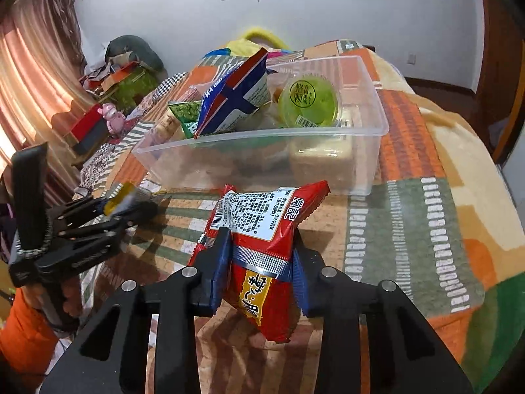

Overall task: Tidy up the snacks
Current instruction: 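Grasp the yellow-white snack bag with the left tool while the right tool grasps the red chip bag, then lower both bags into the clear box and open both tools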

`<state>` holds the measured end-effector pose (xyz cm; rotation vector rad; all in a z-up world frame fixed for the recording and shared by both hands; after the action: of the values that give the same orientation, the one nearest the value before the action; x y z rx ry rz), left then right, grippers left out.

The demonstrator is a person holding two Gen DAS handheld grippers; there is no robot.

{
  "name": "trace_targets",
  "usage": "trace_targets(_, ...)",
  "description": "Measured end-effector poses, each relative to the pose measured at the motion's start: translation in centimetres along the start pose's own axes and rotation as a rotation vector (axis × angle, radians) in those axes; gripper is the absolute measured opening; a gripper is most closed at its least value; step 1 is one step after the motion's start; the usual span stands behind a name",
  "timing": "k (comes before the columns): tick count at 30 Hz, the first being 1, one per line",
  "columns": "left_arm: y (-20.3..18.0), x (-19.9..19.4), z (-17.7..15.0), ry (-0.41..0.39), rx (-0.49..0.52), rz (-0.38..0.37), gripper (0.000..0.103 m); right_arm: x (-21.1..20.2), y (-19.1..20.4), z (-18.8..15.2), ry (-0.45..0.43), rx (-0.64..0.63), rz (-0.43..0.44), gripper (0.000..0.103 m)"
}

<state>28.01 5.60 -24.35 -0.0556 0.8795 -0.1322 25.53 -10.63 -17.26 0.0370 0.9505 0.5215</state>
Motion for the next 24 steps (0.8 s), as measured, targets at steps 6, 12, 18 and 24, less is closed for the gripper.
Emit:
trace_targets(6,-0.9,-2.2,-0.2,-0.021,0.007,-0.008,0.025,-1.5,-1.0,-0.5,-0.023,0.012,0.021,0.029)
trace_targets(12,-1.8,-4.4,1.0,-0.064,0.006,-0.016,0.025,-3.7,-0.3,0.7,-0.086,-0.017,0.018,0.023)
trace_targets(18,-2.2,-6.0,3.7,-0.124,-0.003,-0.021,0.025,-6.3,0.1,2.8,-0.162,-0.047,0.015,0.023)
trace_targets(24,-2.2,-6.7,7.1,-0.18,0.005,-0.009,0.025,-8.7,-0.5,5.6,-0.255,-0.049,-0.001,0.023)
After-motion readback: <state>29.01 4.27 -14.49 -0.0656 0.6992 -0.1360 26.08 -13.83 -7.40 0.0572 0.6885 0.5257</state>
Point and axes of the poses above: each gripper's, at about its wrist camera, not at the fingertips, and x roughly the way its jaws point, y to its left, z to its top, the point moved 8 cm from there along x, roughly the way its jaws point
